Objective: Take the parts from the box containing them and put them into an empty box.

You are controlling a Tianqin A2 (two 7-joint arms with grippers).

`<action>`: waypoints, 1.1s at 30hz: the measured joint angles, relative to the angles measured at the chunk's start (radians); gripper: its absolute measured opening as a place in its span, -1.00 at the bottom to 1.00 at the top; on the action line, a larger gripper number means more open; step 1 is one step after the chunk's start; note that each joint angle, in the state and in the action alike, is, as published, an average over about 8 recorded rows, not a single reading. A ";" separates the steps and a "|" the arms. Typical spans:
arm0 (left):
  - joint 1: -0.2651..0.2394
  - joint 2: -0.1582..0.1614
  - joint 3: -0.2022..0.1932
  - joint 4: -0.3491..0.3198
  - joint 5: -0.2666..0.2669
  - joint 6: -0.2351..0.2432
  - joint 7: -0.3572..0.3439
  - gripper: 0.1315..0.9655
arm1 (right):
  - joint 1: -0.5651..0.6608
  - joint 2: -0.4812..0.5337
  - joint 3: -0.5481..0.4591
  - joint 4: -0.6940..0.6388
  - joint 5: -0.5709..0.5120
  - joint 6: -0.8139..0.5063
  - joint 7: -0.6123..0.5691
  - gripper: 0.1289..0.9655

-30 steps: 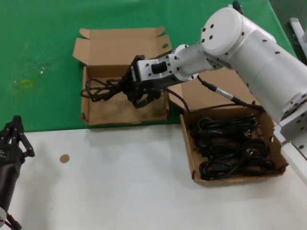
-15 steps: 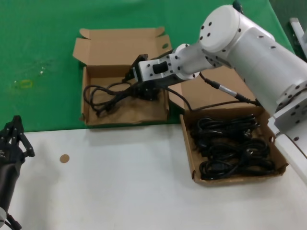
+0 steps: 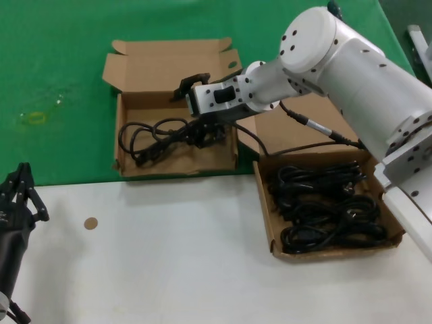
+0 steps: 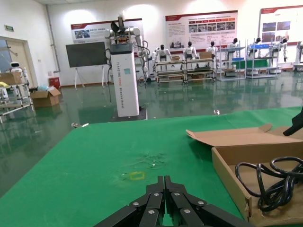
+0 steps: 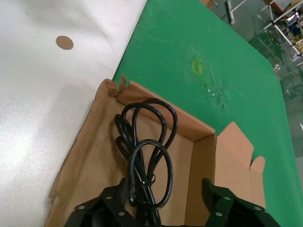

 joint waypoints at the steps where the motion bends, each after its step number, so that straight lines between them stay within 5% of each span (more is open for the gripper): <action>1: 0.000 0.000 0.000 0.000 0.000 0.000 0.000 -0.95 | 0.000 0.000 0.000 0.000 0.000 0.000 0.000 -0.22; 16: 0.000 0.000 0.000 0.000 0.000 0.000 0.000 -0.77 | -0.163 0.035 0.074 0.156 0.066 0.099 0.062 0.60; 33: 0.000 0.000 0.000 0.000 0.000 0.000 0.000 -0.04 | -0.468 0.099 0.211 0.450 0.190 0.284 0.177 0.94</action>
